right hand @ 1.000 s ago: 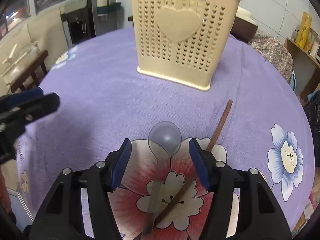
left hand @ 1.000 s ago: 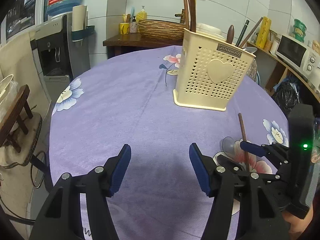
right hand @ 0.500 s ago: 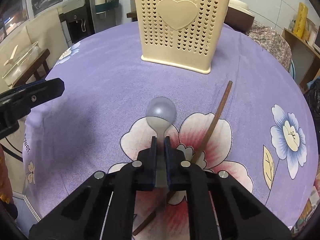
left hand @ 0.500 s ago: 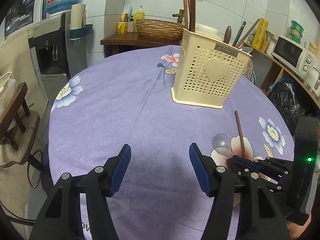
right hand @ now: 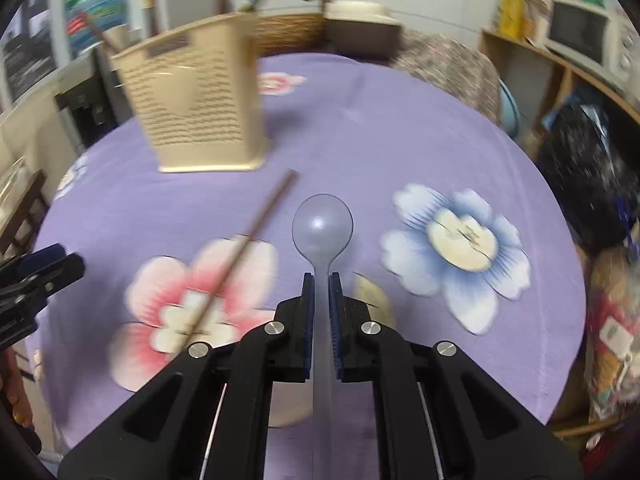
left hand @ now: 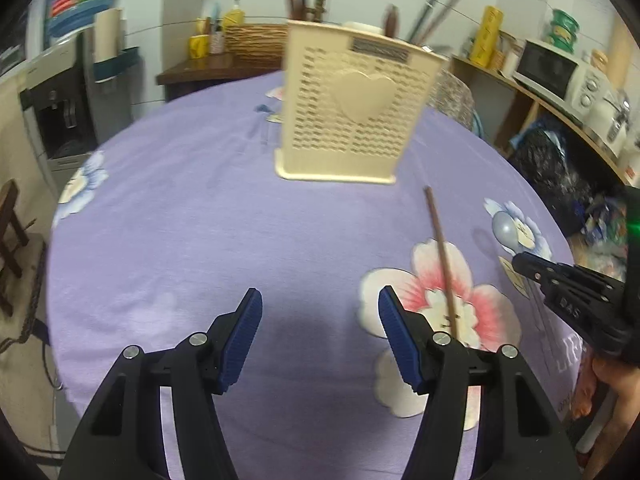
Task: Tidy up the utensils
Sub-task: 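Grasp a wooden chopstick with the left tool while the right tool grasps a clear plastic spoon, then carry the chopstick and clear spoon to the cream holder and lower them in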
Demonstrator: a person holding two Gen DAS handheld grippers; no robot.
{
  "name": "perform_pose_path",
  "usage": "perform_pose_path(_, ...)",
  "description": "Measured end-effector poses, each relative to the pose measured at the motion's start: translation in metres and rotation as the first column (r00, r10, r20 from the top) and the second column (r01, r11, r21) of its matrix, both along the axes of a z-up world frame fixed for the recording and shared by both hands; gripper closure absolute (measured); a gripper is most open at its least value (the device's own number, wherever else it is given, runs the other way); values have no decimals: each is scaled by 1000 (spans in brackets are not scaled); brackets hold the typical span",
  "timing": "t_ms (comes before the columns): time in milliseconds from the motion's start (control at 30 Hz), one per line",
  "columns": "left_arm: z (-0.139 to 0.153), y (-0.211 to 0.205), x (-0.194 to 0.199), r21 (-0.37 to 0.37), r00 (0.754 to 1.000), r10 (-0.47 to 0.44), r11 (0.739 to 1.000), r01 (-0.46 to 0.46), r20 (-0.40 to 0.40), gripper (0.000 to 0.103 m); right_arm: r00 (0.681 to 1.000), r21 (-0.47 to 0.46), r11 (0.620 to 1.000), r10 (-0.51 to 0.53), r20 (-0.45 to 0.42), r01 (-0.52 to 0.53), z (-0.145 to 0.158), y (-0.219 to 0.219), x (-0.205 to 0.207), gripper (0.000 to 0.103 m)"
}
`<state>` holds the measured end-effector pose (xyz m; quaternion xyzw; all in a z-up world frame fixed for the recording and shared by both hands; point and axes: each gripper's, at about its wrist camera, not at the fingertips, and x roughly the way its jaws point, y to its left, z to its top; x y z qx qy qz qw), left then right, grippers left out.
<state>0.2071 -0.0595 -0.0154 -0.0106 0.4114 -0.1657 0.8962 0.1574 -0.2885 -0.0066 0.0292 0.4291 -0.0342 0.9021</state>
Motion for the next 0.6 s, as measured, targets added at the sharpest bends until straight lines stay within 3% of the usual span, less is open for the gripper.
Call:
perform_pose_path(167,-8,-39,1,41,994,-108,993,108,-17,43,999,12,1000,-18,-32,19,-14,-11,-4,93)
perform_pose_path(200,-10,-47,2,54,992,-127,990,128,-15,43,999,10,1000,-15,-32,16,-14,-10,-5,82)
perform_pose_path(233,-11,-53,2,65,990,-140,988,141,-14,43,999,11,1000,-11,-33,11,-15,-10,-5,63)
perform_pose_path(300,-15,-64,5,75,985,-168,983,170,-28,43,1000,4,1000,-14,-13,14,-13,-9,-7,40)
perform_pose_path(600,-24,-123,44,157,970,-237,957,243,-58,45,998,33,998,-61,32,60,1,-30,-20,40)
